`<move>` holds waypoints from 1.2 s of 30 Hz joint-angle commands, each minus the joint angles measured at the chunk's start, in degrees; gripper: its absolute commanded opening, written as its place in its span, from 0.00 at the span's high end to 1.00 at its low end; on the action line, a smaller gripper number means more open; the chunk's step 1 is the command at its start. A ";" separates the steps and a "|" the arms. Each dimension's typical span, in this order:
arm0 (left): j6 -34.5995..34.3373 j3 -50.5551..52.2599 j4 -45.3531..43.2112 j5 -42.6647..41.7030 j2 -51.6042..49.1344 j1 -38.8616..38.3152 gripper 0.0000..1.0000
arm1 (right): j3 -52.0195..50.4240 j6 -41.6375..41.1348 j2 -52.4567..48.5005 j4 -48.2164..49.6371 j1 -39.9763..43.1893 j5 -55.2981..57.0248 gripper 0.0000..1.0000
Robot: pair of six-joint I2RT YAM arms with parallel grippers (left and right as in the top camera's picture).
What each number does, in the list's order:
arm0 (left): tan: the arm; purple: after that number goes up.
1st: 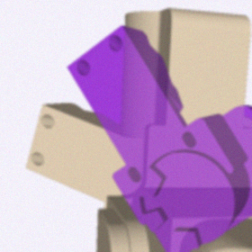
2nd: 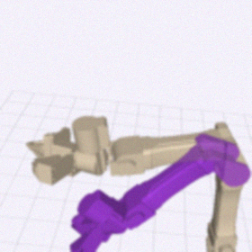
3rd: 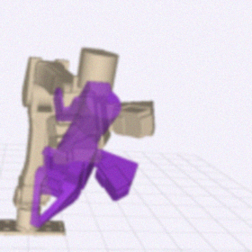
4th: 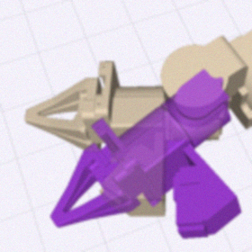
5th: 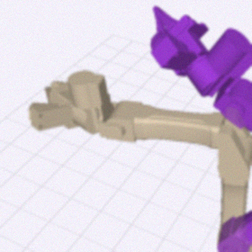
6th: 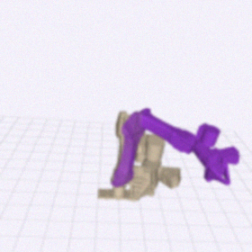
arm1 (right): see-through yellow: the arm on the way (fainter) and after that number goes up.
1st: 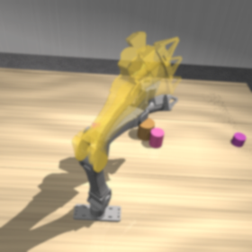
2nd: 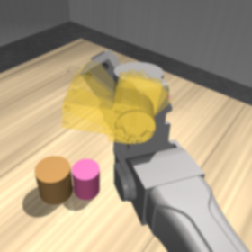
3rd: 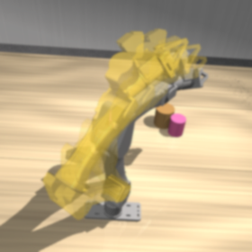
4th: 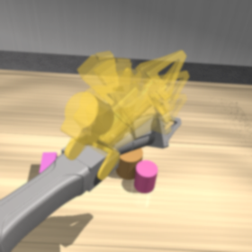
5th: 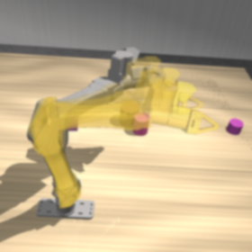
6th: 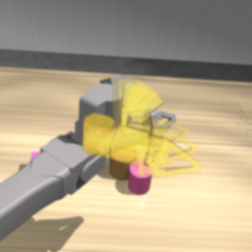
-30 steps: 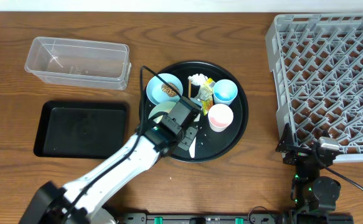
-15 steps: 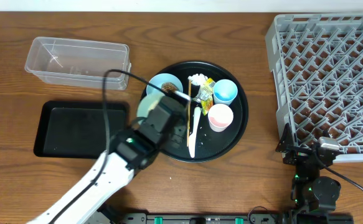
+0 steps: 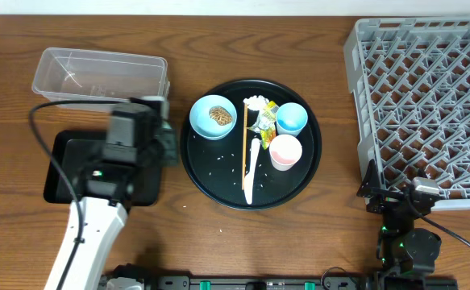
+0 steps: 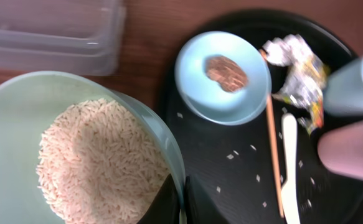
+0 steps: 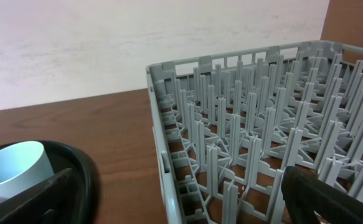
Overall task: Sort waste into correct bins and load items into the dishwasher rack
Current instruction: 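Lift the green bowl and carry it left over the black tray, then tilt the green bowl to pour the rice onto the black tray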
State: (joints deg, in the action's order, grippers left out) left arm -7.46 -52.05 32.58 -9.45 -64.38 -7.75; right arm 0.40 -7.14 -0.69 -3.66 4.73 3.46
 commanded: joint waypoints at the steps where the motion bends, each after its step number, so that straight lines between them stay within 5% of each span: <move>1: 0.76 -1.33 -0.44 -7.67 0.61 6.95 0.94 | -0.09 0.55 0.42 -0.20 -0.63 0.61 0.01; 18: 8.09 -1.31 -1.27 -50.95 -10.01 39.28 0.94 | -0.09 0.55 0.42 -0.20 -0.63 0.61 0.01; 36: 14.78 -1.31 -3.48 -74.38 -29.38 42.93 0.94 | -0.09 0.55 0.42 -0.20 -0.63 0.61 0.01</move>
State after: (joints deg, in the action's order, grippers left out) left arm 5.41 -52.05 29.32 -78.26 -92.66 34.50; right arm 0.40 -7.14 -0.67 -3.66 4.73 3.46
